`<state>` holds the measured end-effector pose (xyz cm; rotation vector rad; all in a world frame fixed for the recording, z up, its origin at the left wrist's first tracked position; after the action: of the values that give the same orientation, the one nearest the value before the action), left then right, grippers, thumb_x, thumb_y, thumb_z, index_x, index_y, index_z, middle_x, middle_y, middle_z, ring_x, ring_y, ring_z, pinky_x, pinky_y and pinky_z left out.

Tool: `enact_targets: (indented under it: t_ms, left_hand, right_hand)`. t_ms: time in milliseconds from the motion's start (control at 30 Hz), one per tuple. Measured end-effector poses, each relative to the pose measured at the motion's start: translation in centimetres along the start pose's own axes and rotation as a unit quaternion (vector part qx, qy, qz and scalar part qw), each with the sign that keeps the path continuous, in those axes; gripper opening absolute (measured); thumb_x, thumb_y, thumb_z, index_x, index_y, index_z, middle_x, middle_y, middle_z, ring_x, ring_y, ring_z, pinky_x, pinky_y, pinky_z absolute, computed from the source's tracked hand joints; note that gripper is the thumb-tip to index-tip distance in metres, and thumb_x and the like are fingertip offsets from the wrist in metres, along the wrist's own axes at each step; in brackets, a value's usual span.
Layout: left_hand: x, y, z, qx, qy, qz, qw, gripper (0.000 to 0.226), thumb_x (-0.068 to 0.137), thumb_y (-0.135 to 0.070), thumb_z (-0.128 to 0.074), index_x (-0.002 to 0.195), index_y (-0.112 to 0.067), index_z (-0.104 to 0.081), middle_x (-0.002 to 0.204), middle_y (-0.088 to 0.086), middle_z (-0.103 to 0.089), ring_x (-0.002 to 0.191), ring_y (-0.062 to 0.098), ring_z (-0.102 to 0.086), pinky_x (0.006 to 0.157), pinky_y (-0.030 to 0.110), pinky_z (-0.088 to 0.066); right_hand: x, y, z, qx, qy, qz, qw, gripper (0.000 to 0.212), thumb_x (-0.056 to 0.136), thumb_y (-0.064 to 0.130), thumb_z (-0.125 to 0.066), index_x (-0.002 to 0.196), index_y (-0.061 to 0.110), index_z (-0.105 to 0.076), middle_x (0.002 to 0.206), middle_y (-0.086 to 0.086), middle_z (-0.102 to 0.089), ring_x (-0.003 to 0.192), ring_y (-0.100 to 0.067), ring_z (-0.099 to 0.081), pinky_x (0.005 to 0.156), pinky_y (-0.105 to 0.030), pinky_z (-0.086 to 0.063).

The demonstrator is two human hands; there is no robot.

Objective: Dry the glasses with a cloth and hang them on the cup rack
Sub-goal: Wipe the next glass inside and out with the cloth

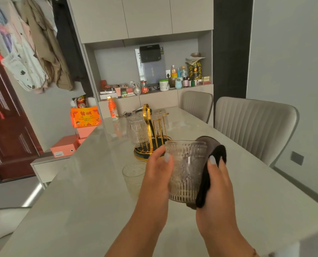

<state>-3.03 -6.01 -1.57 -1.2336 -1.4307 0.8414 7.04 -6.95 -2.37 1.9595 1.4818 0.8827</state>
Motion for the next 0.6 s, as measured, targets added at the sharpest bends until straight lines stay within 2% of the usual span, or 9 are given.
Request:
enact_targets:
  t_ms: [67, 167, 267, 333, 367, 400, 467, 500, 600]
  left_hand:
    - [-0.7, 0.2, -0.5, 0.019, -0.006, -0.021, 1.0, 0.08, 0.058, -0.079, -0.066, 0.124, -0.034, -0.058, 0.117, -0.004, -0.071, 0.111, 0.015, -0.067, 0.091, 0.037, -0.054]
    - [-1.4, 0.3, -0.7, -0.002, -0.001, -0.044, 0.999, 0.077, 0.042, -0.074, -0.082, 0.112, -0.048, -0.061, 0.112, -0.013, -0.073, 0.108, 0.008, -0.068, 0.087, 0.031, -0.055]
    - [-1.6, -0.6, -1.1, -0.06, 0.048, -0.064, 0.995, 0.091, 0.038, -0.057, -0.093, 0.118, -0.025, -0.064, 0.116, 0.003, -0.073, 0.115, 0.026, -0.066, 0.093, 0.041, -0.054]
    - [-2.3, -1.8, -2.2, -0.035, 0.078, -0.069, 0.994, 0.085, 0.014, -0.066, -0.087, 0.078, -0.01, -0.078, 0.107, -0.006, -0.07, 0.117, 0.019, -0.061, 0.108, 0.045, -0.042]
    - [-2.5, -1.9, -2.5, -0.037, 0.074, -0.059, 0.995, 0.084, 0.003, -0.07, -0.079, 0.057, -0.006, -0.074, 0.102, -0.011, -0.064, 0.117, 0.014, -0.056, 0.115, 0.043, -0.033]
    - [-2.3, -1.6, -2.3, -0.052, 0.069, -0.049, 0.995, 0.09, 0.005, -0.074, -0.078, 0.06, -0.004, -0.075, 0.104, -0.008, -0.064, 0.121, 0.015, -0.053, 0.116, 0.046, -0.031]
    - [-1.2, -0.5, -1.1, -0.063, 0.038, -0.041, 0.996, 0.106, 0.035, -0.065, -0.09, 0.119, -0.006, -0.064, 0.122, 0.014, -0.067, 0.123, 0.033, -0.058, 0.103, 0.051, -0.047]
    - [-1.1, -0.7, -0.5, -0.057, 0.019, -0.042, 0.997, 0.106, 0.044, -0.066, -0.088, 0.13, -0.013, -0.054, 0.126, 0.016, -0.065, 0.118, 0.031, -0.063, 0.095, 0.046, -0.053]
    - [-1.4, -0.2, 0.3, 0.04, -0.057, -0.063, 0.996, 0.076, 0.058, -0.068, -0.075, 0.117, -0.023, -0.058, 0.118, 0.003, -0.068, 0.097, 0.009, -0.07, 0.074, 0.024, -0.056]
  right_hand:
    - [-0.3, 0.0, 0.0, -0.104, -0.017, 0.065, 0.992, 0.031, 0.088, 0.041, -0.049, 0.118, 0.044, -0.059, 0.109, 0.008, -0.07, 0.103, -0.016, -0.066, 0.09, -0.05, -0.052]
    - [-1.0, 0.2, -0.6, -0.202, 0.011, 0.139, 0.97, 0.041, 0.078, 0.053, -0.048, 0.118, 0.051, -0.055, 0.11, 0.014, -0.068, 0.104, -0.009, -0.063, 0.093, -0.044, -0.05]
    - [-0.7, 0.6, -1.2, -0.164, 0.062, 0.093, 0.98, 0.039, 0.079, 0.05, -0.055, 0.117, 0.043, -0.06, 0.108, 0.008, -0.071, 0.102, -0.014, -0.066, 0.087, -0.041, -0.052]
    - [-0.2, 0.5, -1.3, -0.024, 0.103, -0.02, 0.994, 0.033, 0.079, 0.042, -0.06, 0.108, 0.029, -0.069, 0.101, 0.0, -0.074, 0.094, -0.017, -0.071, 0.074, -0.034, -0.057]
    - [-0.3, 0.4, -1.4, 0.025, 0.115, -0.06, 0.991, 0.036, 0.078, 0.041, -0.055, 0.104, 0.022, -0.071, 0.098, -0.004, -0.075, 0.089, -0.017, -0.072, 0.066, -0.03, -0.057]
    - [-0.3, 0.2, -1.3, 0.052, 0.117, -0.076, 0.989, 0.039, 0.077, 0.04, -0.051, 0.103, 0.018, -0.071, 0.097, -0.007, -0.075, 0.086, -0.018, -0.073, 0.062, -0.028, -0.057]
    - [-0.5, -0.3, -1.1, 0.078, 0.087, -0.067, 0.991, 0.046, 0.077, 0.04, -0.051, 0.113, 0.017, -0.067, 0.104, -0.009, -0.073, 0.093, -0.02, -0.072, 0.067, -0.031, -0.058]
    - [-0.6, -0.6, -0.8, 0.079, 0.059, -0.049, 0.994, 0.048, 0.076, 0.041, -0.053, 0.119, 0.021, -0.064, 0.11, -0.007, -0.072, 0.098, -0.021, -0.07, 0.074, -0.037, -0.058]
    - [-0.9, -0.5, -0.2, -0.024, -0.001, 0.038, 0.999, 0.024, 0.088, 0.039, -0.056, 0.11, 0.044, -0.065, 0.11, 0.007, -0.072, 0.103, -0.015, -0.067, 0.091, -0.046, -0.052]
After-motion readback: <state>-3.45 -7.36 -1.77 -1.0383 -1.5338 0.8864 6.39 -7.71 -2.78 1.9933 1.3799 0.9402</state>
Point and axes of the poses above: each hand's wrist, its own x-axis towards the middle knuckle, its own z-axis out of the back of the hand, y = z × x, the point moved 3 cm from there along x, towards the middle knuckle
